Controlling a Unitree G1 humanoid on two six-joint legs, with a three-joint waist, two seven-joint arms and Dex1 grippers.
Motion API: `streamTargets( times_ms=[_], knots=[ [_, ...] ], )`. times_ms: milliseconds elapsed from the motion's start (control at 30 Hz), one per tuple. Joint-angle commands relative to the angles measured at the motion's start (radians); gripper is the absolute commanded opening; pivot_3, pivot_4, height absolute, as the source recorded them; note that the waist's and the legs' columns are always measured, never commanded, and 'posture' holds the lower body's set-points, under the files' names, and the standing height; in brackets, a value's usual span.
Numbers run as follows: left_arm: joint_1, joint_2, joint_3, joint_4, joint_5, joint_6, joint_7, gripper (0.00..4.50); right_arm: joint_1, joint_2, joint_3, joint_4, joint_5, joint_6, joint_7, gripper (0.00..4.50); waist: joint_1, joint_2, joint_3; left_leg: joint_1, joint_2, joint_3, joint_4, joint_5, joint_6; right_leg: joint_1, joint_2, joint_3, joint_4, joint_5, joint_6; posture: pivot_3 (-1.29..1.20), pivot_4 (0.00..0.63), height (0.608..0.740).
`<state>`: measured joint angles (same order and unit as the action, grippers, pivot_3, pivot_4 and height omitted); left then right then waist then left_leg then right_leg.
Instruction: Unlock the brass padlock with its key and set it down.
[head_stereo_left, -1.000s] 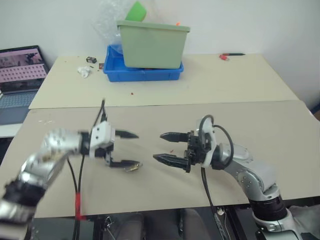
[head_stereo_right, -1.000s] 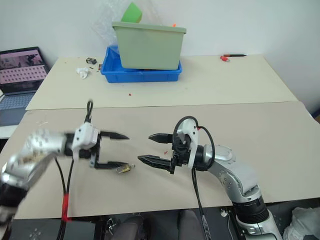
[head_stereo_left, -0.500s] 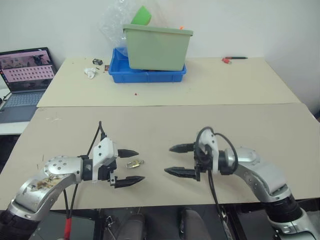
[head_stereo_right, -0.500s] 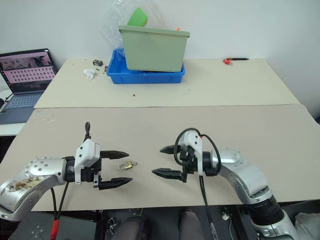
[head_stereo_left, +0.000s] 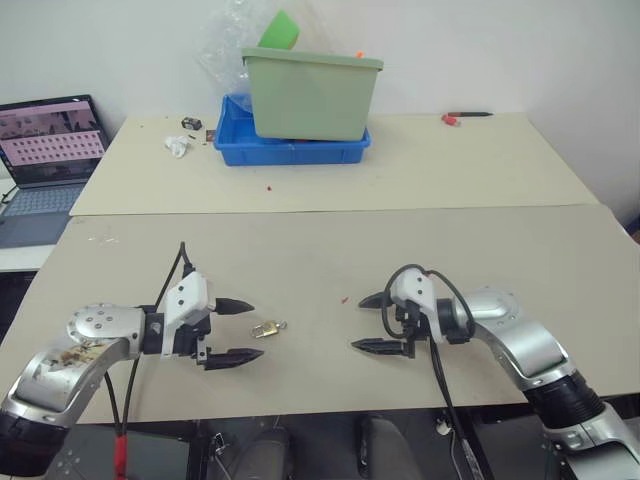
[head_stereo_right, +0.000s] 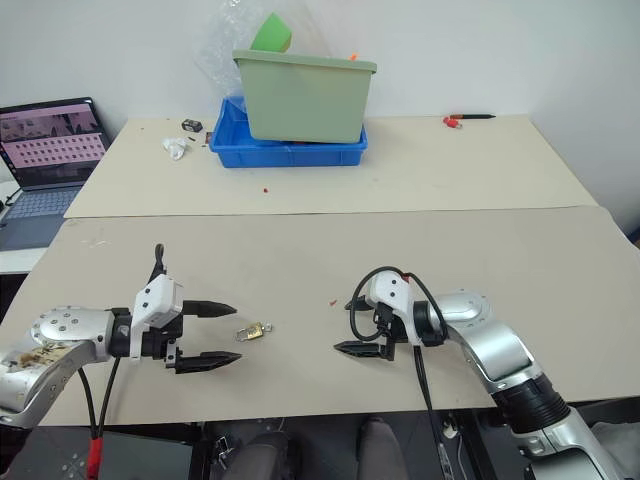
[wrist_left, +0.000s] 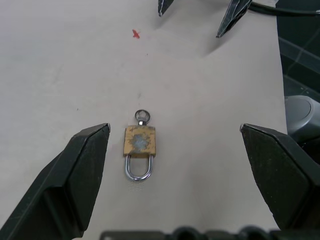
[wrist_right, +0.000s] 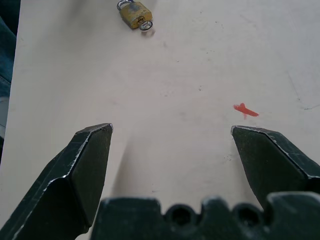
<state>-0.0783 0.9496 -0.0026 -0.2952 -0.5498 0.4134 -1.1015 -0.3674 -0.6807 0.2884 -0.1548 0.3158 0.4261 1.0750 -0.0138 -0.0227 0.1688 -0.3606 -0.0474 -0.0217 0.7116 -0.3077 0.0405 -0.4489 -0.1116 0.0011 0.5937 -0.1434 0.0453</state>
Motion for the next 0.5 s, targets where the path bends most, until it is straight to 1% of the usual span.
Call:
streamTargets(
  times_ms=[33,200,433,500],
  knots=[
    [-0.033,-0.024,-0.016,0.016,0.039,-0.041,-0.020,4.46,-0.016,0.006,-0.031,-0.016,-0.001,-0.027,0.006,4.50,0.000,0.000,0.000,0.000,0.000,0.000,0.000,0.000,0.000,0.000,0.000,0.000,0.000,0.000,0.000,0.00,0.150,0.732],
    [-0.122,-0.091,-0.112,0.117,0.143,-0.075,-0.035,4.46,-0.018,0.015,-0.048,-0.050,0.018,-0.011,-0.002,4.50,0.002,0.000,0.000,0.000,0.000,0.000,0.000,0.000,0.000,0.001,0.000,0.000,0.000,0.000,0.000,0.00,0.150,0.732],
    [-0.208,-0.166,-0.180,0.267,0.255,-0.121,-0.028,4.46,0.002,0.014,-0.114,-0.159,0.086,0.046,-0.029,4.50,0.002,0.000,0.000,-0.001,0.000,0.000,0.000,0.000,0.000,-0.001,0.000,0.000,0.000,0.000,0.000,0.00,0.150,0.732],
    [-0.215,-0.177,-0.189,0.283,0.276,-0.119,-0.026,4.46,0.010,0.011,-0.124,-0.193,0.099,0.066,-0.040,4.50,0.001,0.000,0.000,-0.001,0.000,0.000,0.000,0.000,0.000,-0.001,0.000,0.000,0.000,0.000,0.000,0.00,0.150,0.732]
  ],
)
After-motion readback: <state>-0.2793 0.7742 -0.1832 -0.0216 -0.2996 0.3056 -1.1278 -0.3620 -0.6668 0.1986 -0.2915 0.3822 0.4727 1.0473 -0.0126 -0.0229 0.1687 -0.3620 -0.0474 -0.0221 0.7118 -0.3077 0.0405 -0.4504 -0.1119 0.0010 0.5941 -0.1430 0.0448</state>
